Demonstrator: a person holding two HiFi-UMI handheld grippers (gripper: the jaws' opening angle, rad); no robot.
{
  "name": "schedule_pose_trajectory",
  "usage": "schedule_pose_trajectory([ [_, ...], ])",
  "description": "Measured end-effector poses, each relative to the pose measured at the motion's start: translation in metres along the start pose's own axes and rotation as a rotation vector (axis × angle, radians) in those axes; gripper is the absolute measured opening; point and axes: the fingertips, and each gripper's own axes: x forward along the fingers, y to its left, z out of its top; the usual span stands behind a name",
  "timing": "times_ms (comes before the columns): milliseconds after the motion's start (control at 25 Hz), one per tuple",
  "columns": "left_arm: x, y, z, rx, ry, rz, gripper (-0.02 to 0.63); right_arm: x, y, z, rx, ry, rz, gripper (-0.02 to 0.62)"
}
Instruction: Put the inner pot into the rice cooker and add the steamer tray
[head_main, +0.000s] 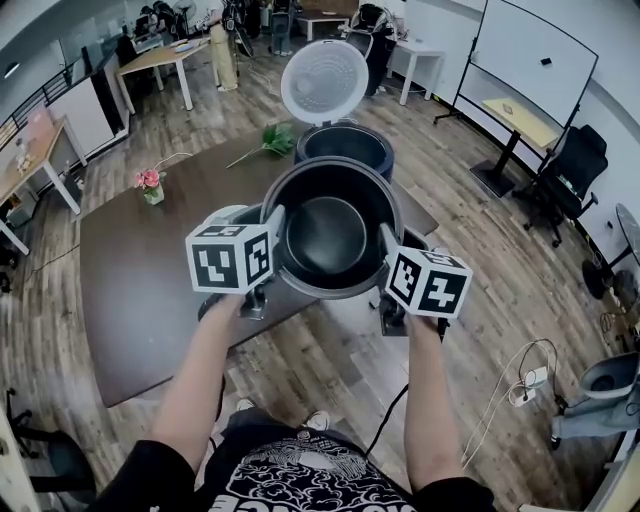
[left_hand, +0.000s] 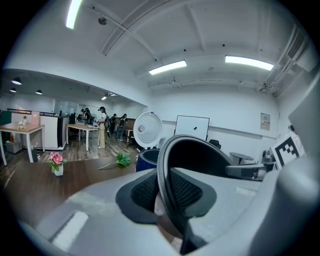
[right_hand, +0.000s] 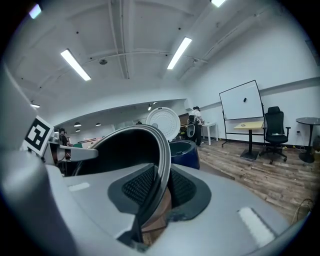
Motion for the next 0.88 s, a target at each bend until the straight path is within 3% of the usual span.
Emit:
schedule_pose_trajectory([
  [440,0.021,0.002,0.054,-0.003,-0.073,0.032,0.072,0.027,-0.008,0.058,-0.049,-0.047,0.049,0.086],
  [880,0.078,0.019,0.105,-0.008,-0.139,0.02,0.066,0.079,-0.027,0.107,-0.077,-0.077,0.042,0.091],
])
